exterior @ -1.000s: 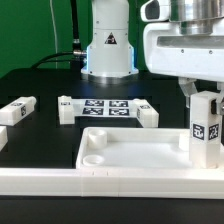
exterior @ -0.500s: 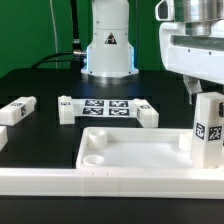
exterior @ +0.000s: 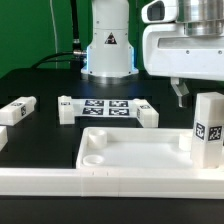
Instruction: Assemble desk
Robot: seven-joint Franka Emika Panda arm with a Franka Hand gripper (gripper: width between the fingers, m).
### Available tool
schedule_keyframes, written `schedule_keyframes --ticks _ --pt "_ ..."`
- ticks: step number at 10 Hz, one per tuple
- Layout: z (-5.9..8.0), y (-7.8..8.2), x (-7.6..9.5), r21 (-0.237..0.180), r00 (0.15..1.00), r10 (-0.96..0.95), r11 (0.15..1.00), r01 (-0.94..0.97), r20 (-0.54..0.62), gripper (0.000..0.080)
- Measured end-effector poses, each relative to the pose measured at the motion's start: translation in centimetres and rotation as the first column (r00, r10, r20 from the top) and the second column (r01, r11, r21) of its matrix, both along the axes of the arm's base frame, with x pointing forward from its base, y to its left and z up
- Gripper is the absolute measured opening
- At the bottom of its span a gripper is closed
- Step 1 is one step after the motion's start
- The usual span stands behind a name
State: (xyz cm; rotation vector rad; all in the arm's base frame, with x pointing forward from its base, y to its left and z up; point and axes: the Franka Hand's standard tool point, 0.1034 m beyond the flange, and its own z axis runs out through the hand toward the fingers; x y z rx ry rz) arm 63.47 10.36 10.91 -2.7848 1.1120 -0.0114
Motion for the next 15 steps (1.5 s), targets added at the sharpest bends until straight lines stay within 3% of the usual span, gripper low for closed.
schedule_keyframes --ticks 3,8,10,12,14,15 --pt "0.03 0.27 0.0 -0.022 0.971 0.238 0.971 -0.237 0.03 0.0649" --pt "0.19 0.16 0.19 -0.093 0.737 0.673 0.739 -0.667 0.06 0.0649" --pt "0.2 -0.11 0.24 -0.124 0.614 0.787 0.615 -0.778 0.054 0.0649" --pt "0.22 -0.44 0.3 -0.131 0.576 0.816 0.577 -0.806 0.053 0.0649" --pt "0.19 -0.46 0.28 -0.131 0.576 0.816 0.578 -0.806 0.053 0.0379" --pt "0.21 -0.47 0.29 -0.131 0.576 0.816 0.578 -0.806 0.053 0.0288"
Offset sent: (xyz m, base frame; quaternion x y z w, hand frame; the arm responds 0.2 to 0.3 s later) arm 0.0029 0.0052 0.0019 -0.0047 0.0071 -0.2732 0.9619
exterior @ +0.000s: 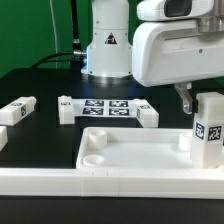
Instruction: Assemble desk
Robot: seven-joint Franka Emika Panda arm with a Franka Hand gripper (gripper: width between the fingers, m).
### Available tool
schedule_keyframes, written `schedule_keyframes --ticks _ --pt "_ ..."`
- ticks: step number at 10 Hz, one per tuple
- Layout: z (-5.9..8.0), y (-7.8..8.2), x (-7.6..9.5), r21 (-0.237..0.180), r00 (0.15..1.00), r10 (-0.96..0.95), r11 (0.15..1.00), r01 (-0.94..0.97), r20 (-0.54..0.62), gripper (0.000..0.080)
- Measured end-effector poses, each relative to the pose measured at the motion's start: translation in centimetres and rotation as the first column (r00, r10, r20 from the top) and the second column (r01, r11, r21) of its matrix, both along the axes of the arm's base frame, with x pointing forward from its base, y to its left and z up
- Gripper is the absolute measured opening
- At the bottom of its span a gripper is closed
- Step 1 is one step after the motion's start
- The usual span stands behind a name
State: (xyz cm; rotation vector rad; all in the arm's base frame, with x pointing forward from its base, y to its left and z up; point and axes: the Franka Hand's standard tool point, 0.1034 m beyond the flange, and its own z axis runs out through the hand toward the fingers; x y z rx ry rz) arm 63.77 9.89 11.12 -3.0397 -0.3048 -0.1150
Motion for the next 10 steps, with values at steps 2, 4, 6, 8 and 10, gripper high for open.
schedule_keyframes --ticks 2,4,6,8,10 --pt "0.0 -0.01 0.0 0.002 1.0 -0.025 1.0 0.025 -0.002 0.0288" --pt "-0.01 0.0 0.0 0.009 0.997 -0.081 0.997 0.081 -0.008 0.0288" --pt "0.02 -0.37 0.08 0.026 0.958 -0.285 0.958 0.286 -0.029 0.0288" --pt "0.03 -0.52 -0.07 0.032 0.894 -0.446 0.894 0.448 -0.047 0.0289" --pt "-0.02 -0.87 -0.08 0.033 0.801 -0.595 0.801 0.598 -0.07 0.0291"
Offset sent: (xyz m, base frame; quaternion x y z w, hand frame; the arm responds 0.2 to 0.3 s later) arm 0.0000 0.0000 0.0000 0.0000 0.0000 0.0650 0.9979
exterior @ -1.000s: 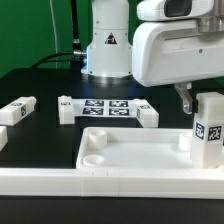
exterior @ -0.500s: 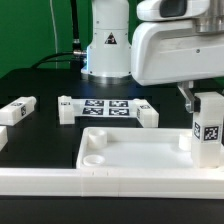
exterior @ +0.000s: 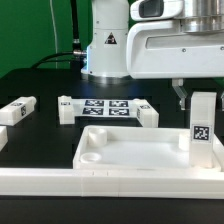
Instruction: Assemble desk
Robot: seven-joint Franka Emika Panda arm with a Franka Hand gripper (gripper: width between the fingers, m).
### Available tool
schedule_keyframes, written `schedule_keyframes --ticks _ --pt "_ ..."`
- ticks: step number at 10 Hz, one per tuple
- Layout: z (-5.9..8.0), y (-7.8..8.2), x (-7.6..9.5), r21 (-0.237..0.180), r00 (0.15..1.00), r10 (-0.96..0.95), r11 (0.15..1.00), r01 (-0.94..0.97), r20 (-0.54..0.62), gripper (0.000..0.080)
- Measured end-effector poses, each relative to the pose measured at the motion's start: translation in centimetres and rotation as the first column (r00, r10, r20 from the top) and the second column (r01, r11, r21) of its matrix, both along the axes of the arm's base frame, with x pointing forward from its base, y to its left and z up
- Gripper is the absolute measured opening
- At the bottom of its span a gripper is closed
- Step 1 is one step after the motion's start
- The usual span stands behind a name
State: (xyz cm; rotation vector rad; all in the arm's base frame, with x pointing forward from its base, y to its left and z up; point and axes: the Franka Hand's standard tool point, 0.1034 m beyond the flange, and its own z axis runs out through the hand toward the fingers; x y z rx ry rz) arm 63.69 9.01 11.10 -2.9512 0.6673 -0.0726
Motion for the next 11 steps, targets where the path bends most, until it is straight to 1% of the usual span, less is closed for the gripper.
schedule_keyframes --ticks 2,5,6,8,9,10,11 --pt "-0.01 0.06 -0.03 0.01 0.983 -0.182 0.983 0.183 -0.02 0.029" --pt "-0.02 0.38 -0.09 0.018 0.913 -0.405 0.914 0.406 -0.049 0.0291" --pt "-0.02 0.42 -0.1 0.019 0.887 -0.458 0.888 0.459 -0.056 0.0291" --pt "-0.1 0.45 -0.13 0.019 0.884 -0.465 0.884 0.466 -0.058 0.0291" --pt "-0.11 0.43 -0.14 0.016 0.904 -0.423 0.905 0.425 -0.053 0.0481" --pt "-0.11 0.47 -0.21 0.011 0.921 -0.386 0.922 0.387 -0.054 0.0595" --pt "-0.07 0.66 -0.25 0.006 0.927 -0.37 0.929 0.371 -0.06 0.0595"
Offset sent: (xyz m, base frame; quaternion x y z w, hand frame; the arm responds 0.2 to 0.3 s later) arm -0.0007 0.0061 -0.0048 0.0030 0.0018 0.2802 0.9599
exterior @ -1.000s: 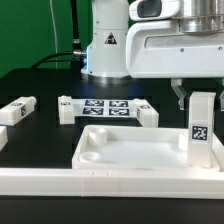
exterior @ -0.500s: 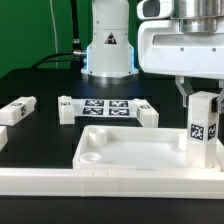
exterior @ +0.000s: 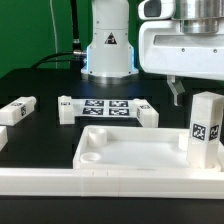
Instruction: Assemble desk
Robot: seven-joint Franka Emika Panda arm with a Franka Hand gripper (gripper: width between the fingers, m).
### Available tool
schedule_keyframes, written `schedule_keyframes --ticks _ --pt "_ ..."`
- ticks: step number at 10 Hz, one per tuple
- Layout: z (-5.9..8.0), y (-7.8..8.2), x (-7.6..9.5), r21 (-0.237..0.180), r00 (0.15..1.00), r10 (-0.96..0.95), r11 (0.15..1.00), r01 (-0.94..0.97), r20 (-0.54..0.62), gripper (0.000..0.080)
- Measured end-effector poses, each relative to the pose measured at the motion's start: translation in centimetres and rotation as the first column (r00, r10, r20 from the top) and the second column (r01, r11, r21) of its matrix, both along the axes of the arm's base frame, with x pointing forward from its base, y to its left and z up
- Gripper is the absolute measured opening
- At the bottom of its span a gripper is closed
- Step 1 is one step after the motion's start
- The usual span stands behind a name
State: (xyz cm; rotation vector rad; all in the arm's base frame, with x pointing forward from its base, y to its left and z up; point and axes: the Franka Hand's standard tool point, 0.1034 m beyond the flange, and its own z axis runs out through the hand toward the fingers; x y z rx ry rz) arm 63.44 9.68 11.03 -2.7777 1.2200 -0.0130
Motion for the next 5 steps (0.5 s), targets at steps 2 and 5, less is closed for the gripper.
schedule_keyframes --ticks 2,5 --pt "0.0 0.21 0.01 -0.026 0.969 0.248 0.969 -0.247 0.019 0.0642" --pt "-0.02 0.48 0.01 -0.057 0.849 0.527 0.849 -0.525 0.032 0.0649"
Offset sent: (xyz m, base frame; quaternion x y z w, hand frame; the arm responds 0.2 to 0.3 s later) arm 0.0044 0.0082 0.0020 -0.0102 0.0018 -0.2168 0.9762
